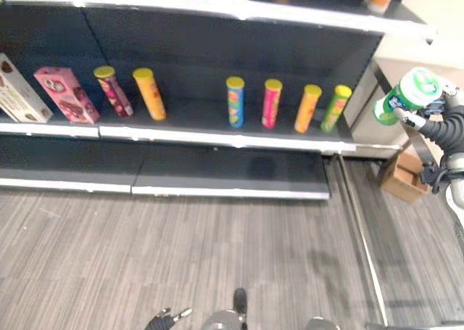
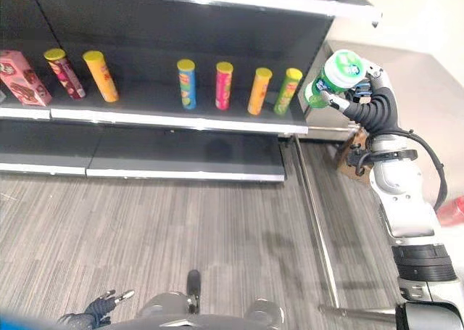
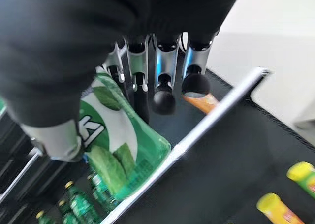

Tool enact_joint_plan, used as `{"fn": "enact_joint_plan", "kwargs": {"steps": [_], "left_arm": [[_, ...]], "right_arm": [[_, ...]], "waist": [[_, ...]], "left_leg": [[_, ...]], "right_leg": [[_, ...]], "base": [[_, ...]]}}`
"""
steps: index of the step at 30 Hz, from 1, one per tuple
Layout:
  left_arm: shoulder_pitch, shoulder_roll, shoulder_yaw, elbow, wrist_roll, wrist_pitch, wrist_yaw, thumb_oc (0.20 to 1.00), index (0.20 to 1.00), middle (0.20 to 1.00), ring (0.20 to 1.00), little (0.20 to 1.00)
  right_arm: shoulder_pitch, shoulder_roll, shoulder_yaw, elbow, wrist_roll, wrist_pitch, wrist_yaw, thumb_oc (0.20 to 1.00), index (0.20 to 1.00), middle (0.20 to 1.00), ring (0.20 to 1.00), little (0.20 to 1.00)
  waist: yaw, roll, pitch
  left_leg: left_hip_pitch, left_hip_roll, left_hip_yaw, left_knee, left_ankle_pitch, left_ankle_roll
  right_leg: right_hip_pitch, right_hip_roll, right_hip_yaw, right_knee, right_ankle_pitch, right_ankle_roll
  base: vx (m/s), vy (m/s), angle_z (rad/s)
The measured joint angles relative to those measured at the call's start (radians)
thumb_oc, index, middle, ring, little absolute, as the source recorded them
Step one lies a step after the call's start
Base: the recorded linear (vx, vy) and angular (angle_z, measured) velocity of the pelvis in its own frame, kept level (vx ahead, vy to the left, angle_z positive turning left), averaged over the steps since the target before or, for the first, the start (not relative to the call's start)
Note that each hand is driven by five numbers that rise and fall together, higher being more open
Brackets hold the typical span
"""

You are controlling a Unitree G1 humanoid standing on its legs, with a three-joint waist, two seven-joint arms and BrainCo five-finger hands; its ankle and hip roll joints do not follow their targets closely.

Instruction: Put the goods on the table back onto the shelves and tidy them up.

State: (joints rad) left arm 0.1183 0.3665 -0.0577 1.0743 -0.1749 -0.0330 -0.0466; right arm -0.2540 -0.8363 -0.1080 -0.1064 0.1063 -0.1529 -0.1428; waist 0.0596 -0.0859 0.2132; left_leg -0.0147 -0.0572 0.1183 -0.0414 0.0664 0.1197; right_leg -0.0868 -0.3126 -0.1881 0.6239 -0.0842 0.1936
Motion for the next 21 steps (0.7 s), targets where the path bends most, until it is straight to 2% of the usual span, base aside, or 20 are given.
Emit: {"fn": "enact_joint_plan", "kwargs": {"steps": [1, 2, 5, 6, 7, 9, 11, 12, 15, 16, 17, 18, 19, 21], "left_arm": [[-0.001, -0.001, 0.001, -0.003, 0.0, 0.0, -0.001, 1.0, 1.0, 1.0, 1.0, 1.0], [0.0, -0.006, -0.005, -0.009, 0.0, 0.0, -0.003, 1.0, 1.0, 1.0, 1.0, 1.0], [0.004, -0.02, -0.017, -0.01, 0.0, 0.0, -0.006, 1.0, 1.0, 1.0, 1.0, 1.0], [0.005, -0.023, -0.025, -0.009, 0.0, 0.001, -0.01, 1.0, 1.0, 1.0, 1.0, 1.0], [-0.001, -0.024, -0.026, -0.01, 0.0, -0.001, -0.018, 1.0, 1.0, 1.0, 1.0, 1.0], [-0.009, -0.027, -0.035, -0.006, 0.0, 0.0, -0.022, 1.0, 1.0, 1.0, 1.0, 1.0], [-0.012, -0.033, -0.036, -0.006, 0.0, 0.0, -0.027, 1.0, 1.0, 1.0, 1.0, 1.0], [-0.013, -0.041, -0.035, -0.004, 0.0, 0.0, -0.031, 1.0, 1.0, 1.0, 1.0, 1.0], [-0.019, -0.047, -0.036, -0.001, -0.001, 0.0, -0.037, 1.0, 1.0, 1.0, 1.0, 1.0], [-0.018, -0.047, -0.037, -0.004, -0.001, -0.001, -0.037, 1.0, 1.0, 1.0, 1.0, 1.0], [-0.009, -0.041, -0.036, -0.01, -0.001, -0.001, -0.037, 1.0, 1.0, 1.0, 1.0, 1.0], [-0.004, -0.039, -0.035, -0.012, -0.001, -0.002, -0.036, 1.0, 1.0, 1.0, 1.0, 1.0], [-0.004, -0.042, -0.035, -0.003, -0.001, -0.001, -0.037, 1.0, 1.0, 1.0, 1.0, 1.0], [0.014, -0.045, -0.036, 0.0, -0.002, 0.001, -0.037, 1.0, 1.0, 1.0, 1.0, 1.0]], "right_arm": [[0.0, -0.033, -0.005, -0.001, -0.001, 0.0, 0.0, 0.2, 0.2, 0.2, 0.2, 0.2], [-0.002, -0.063, -0.016, -0.001, 0.0, 0.0, 0.0, 0.2, 0.2, 0.2, 0.2, 0.2], [-0.027, -0.086, -0.051, 0.0, 0.002, -0.001, -0.008, 0.2, 0.2, 0.2, 0.2, 0.2], [-0.043, -0.097, -0.062, 0.0, 0.013, -0.011, -0.019, 0.2, 0.2, 0.2, 0.2, 0.2], [-0.044, -0.101, -0.084, 0.001, 0.016, -0.02, -0.029, 0.2, 0.2, 0.2, 0.2, 0.2], [-0.061, -0.12, -0.084, 0.005, 0.028, -0.027, -0.033, 0.2, 0.2, 0.2, 0.2, 0.2], [-0.07, -0.134, -0.082, 0.005, 0.032, -0.033, -0.037, 0.2, 0.2, 0.2, 0.2, 0.2], [-0.097, -0.16, -0.075, 0.009, 0.053, -0.036, -0.043, 0.2, 0.2, 0.2, 0.2, 0.2], [-0.14, -0.207, -0.073, 0.058, 0.082, -0.044, -0.046, 0.2, 0.2, 0.2, 0.2, 0.2], [-0.158, -0.252, -0.068, 0.094, 0.105, -0.043, -0.046, 0.2, 0.2, 0.2, 0.2, 0.2], [-0.169, -0.269, -0.068, 0.117, 0.121, -0.044, -0.046, 0.2, 0.2, 0.2, 0.2, 0.2], [-0.183, -0.27, -0.068, 0.126, 0.134, -0.044, -0.047, 0.2, 0.2, 0.2, 0.2, 0.2], [-0.186, -0.269, -0.062, 0.133, 0.14, -0.048, -0.047, 0.2, 0.2, 0.2, 0.2, 0.2], [-0.183, -0.272, -0.034, 0.151, 0.15, -0.045, -0.042, 0.2, 0.2, 0.2, 0.2, 0.2]], "waist": [[-0.005, 0.011, 0.006], [-0.01, 0.014, 0.009], [-0.017, 0.022, 0.014], [-0.032, 0.025, 0.017], [-0.045, 0.021, 0.019], [-0.055, 0.015, 0.028], [-0.057, 0.011, 0.029], [-0.059, 0.013, 0.034], [-0.061, 0.011, 0.036], [-0.065, 0.006, 0.031], [-0.076, -0.013, 0.017], [-0.075, -0.022, 0.011], [-0.084, -0.022, 0.01], [-0.094, -0.02, 0.001]], "left_leg": [[0.0, 0.002, -0.027, 0.004, 0.0, 0.001], [0.0, -0.002, -0.04, 0.006, -0.002, 0.004], [0.001, -0.003, -0.047, 0.011, -0.006, 0.014], [-0.005, -0.005, -0.073, 0.018, -0.006, 0.014], [-0.008, -0.014, -0.106, 0.019, -0.006, 0.014], [-0.007, -0.02, -0.115, 0.02, -0.005, 0.015], [0.001, -0.026, -0.127, 0.022, -0.006, 0.015], [0.002, -0.028, -0.138, 0.025, -0.012, 0.011], [0.032, -0.027, -0.169, 0.01, -0.022, -0.006], [0.045, -0.027, -0.201, 0.006, -0.032, -0.022], [0.055, -0.03, -0.215, 0.003, -0.039, -0.035], [0.06, -0.021, -0.224, 0.0, -0.05, -0.054], [0.074, -0.007, -0.247, -0.007, -0.057, -0.066], [0.093, 0.036, -0.266, -0.008, -0.077, -0.097]], "right_leg": [[-0.012, 0.041, 0.023, -0.047, -0.037, 0.001], [-0.025, 0.062, 0.029, -0.112, -0.05, -0.003], [-0.053, 0.095, 0.027, -0.27, -0.042, -0.004], [-0.06, 0.122, 0.045, -0.404, -0.017, 0.008], [-0.071, 0.138, 0.06, -0.49, 0.004, 0.007], [-0.062, 0.149, 0.071, -0.602, 0.061, 0.019], [-0.067, 0.155, 0.054, -0.665, 0.105, 0.013], [-0.07, 0.154, 0.001, -0.724, 0.139, 0.021], [-0.064, 0.149, -0.024, -0.726, 0.167, 0.029], [-0.027, 0.146, -0.019, -0.721, 0.173, 0.021], [-0.007, 0.14, -0.021, -0.712, 0.161, 0.025], [0.004, 0.148, -0.023, -0.723, 0.187, 0.015], [0.014, 0.165, -0.025, -0.717, 0.191, 0.017], [0.048, 0.208, -0.017, -0.709, 0.205, -0.001]], "base": [[0.17, 0.015, 0.41], [0.15, -0.008, 0.44], [0.21, -0.052, 0.3], [0.23, -0.036, 0.65], [0.25, -0.033, 0.68], [0.23, -0.035, 0.44], [0.26, -0.054, 0.29], [0.29, -0.071, 0.26], [0.35, -0.1, 0.34], [0.35, -0.128, 0.63], [0.39, -0.155, 0.56], [0.38, -0.17, 0.37], [0.35, -0.178, 0.34], [0.32, -0.176, 0.41]]}}
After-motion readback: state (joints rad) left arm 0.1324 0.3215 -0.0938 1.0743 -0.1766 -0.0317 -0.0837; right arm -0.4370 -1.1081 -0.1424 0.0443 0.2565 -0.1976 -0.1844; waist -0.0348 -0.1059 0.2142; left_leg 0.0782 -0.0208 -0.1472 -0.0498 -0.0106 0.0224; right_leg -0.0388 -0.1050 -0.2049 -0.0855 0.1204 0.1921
